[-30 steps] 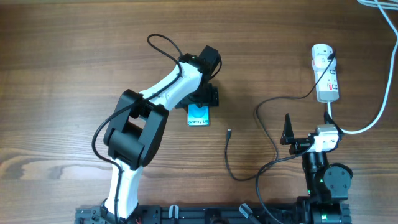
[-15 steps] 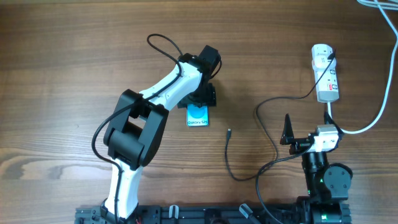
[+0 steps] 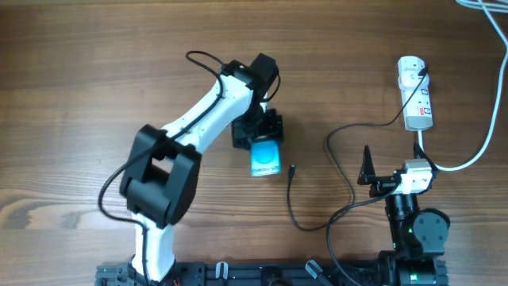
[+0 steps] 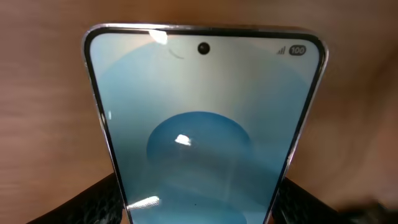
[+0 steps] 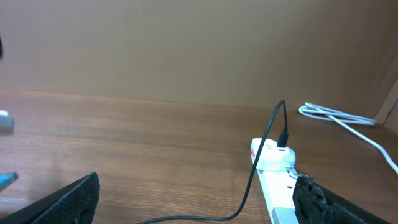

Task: Plug charger to phone and switch on socket
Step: 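Lift the phone with the left gripper and raise it upright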

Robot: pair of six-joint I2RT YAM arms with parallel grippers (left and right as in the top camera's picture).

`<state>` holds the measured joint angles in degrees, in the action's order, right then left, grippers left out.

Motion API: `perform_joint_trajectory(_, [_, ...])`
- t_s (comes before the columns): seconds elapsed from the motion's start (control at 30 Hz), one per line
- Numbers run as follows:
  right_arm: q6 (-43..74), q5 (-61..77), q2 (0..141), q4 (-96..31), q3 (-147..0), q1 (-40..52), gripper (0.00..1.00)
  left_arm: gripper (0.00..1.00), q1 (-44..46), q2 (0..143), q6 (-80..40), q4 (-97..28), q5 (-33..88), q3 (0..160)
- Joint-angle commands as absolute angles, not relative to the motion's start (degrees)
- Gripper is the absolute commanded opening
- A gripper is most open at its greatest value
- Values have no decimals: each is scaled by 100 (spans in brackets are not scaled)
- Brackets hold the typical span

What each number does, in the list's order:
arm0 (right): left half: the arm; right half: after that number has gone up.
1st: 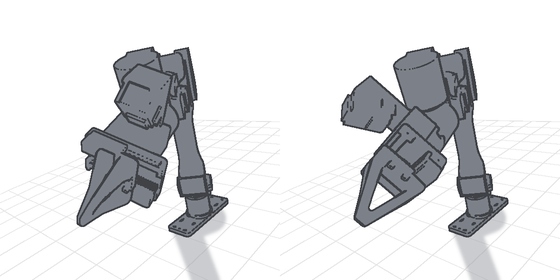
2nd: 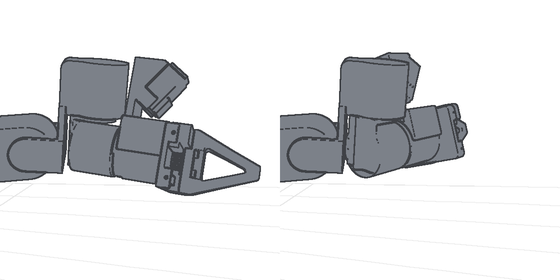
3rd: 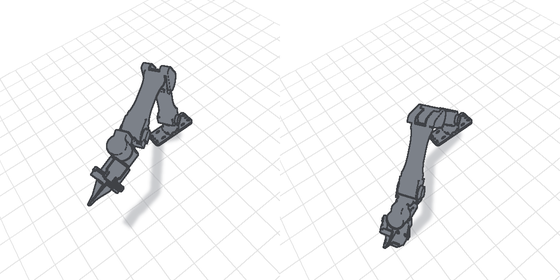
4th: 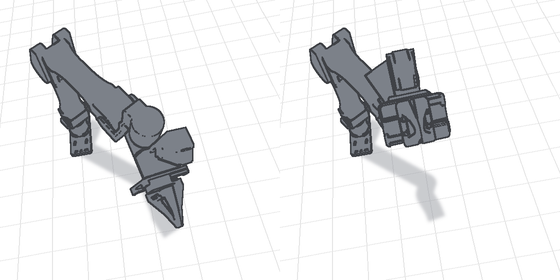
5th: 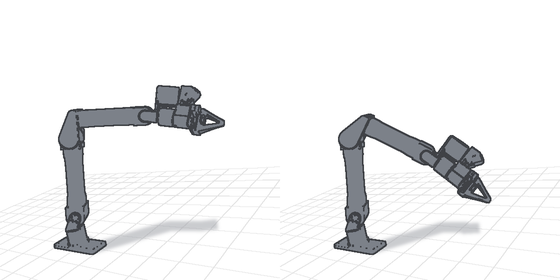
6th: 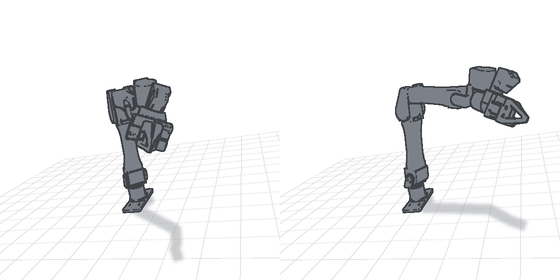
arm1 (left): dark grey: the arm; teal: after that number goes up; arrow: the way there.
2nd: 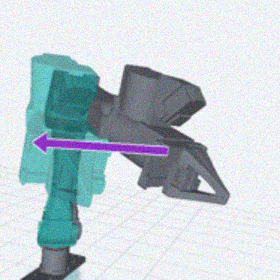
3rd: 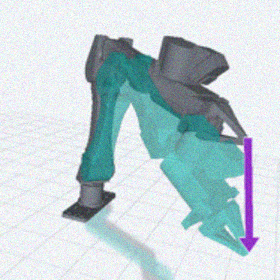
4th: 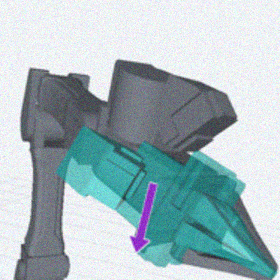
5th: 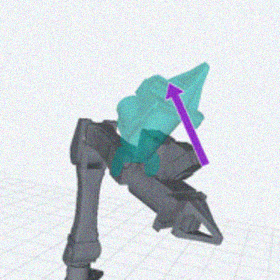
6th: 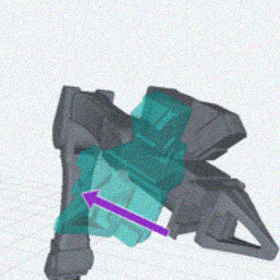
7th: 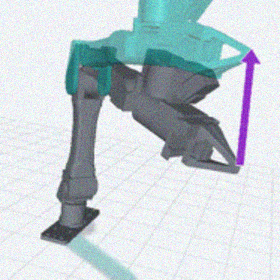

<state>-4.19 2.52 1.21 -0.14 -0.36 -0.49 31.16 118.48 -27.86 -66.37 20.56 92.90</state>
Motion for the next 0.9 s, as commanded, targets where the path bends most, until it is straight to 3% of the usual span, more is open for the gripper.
perform_joint_trajectory(0.0, [-449, 281, 80, 3, -30, -73, 100, 75, 2919, 11430, -2174, -6726, 4563, 9454])
perform_joint_trajectory(0.1, [-449, 281, 80, 3, -30, -73, 100, 75, 2674, 11389, -2117, -6733, 6589, 9454])
perform_joint_trajectory(0.27, [-447, 281, 80, 3, -30, -73, 100, 73, 2239, 11389, -2228, -6733, 8759, 9452])
perform_joint_trajectory(0.5, [-449, 281, 80, 3, -30, -73, 100, 73, 1699, 11389, -3395, -6733, 9037, 9452])
perform_joint_trajectory(0.87, [-449, 281, 80, 3, -30, -73, 100, 74, 991, 11386, -3697, -7192, 9039, 9452])
